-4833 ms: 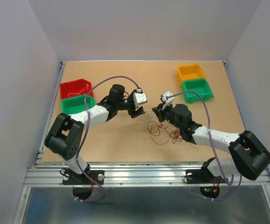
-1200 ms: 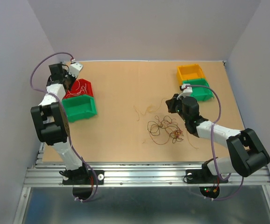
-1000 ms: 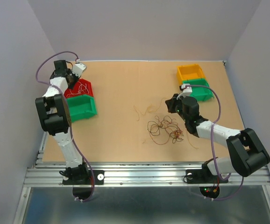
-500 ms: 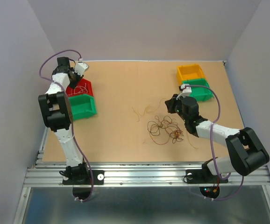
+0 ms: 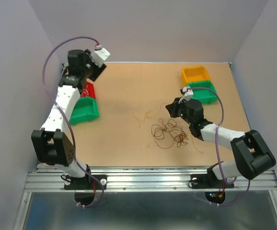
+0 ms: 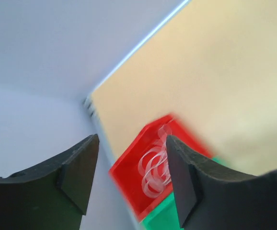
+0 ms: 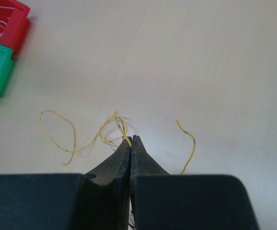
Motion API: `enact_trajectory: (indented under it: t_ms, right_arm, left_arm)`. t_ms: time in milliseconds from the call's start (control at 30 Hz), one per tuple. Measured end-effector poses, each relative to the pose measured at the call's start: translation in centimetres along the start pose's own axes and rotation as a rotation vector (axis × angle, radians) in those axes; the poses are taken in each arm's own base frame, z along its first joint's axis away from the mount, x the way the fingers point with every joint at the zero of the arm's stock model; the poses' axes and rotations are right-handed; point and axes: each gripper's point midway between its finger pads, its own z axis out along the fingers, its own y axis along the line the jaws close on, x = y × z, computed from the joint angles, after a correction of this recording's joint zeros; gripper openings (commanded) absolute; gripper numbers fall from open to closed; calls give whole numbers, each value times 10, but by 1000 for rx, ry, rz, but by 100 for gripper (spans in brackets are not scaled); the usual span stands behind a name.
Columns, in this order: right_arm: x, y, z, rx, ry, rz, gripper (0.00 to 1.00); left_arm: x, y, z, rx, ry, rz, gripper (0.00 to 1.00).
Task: Untangle the cables
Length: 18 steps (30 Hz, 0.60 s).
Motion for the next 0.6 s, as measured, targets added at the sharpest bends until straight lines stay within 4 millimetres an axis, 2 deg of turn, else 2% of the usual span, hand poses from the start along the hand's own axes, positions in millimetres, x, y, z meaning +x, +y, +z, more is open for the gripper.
enact_trajectory:
  t_ms: [33,100,133,167,200,300,333,433,533,600]
  right_arm:
    - [0,4,0,-20,1,-3,1]
    - [-2,12,-1,-68,0,-6,1]
    - [-3,16,-1,-84,-3,-7,0]
    - [-7,22,-3,-116,-11,-9,0]
    - [-8,24,-4,-128,-14,-10,1]
    - [-21,35,-9,-173,-49,-19,1]
    - [-26,38,-12,-184,-63,-22,1]
    - [-41,45,-17,-206,-109,-30,1]
    - [-48,48,-18,-217,-138,-34,0]
    - [-49,48,-18,-221,-141,-34,1]
  left_arm:
    - [-28,-29,-7,34,-80,25,76]
    - [-66,-85,-16,123,-199,59,80]
    - [-76,-106,-18,160,-237,69,82]
    - [-89,-143,-20,230,-296,79,83]
    - [-94,-170,-21,281,-321,89,84]
    - [-98,-221,-17,385,-361,77,85]
    - [-98,-234,-13,416,-364,72,88]
    - [-103,-265,0,487,-392,55,90]
    - [-92,-293,10,540,-397,31,92]
    - [-73,-311,12,576,-374,10,93]
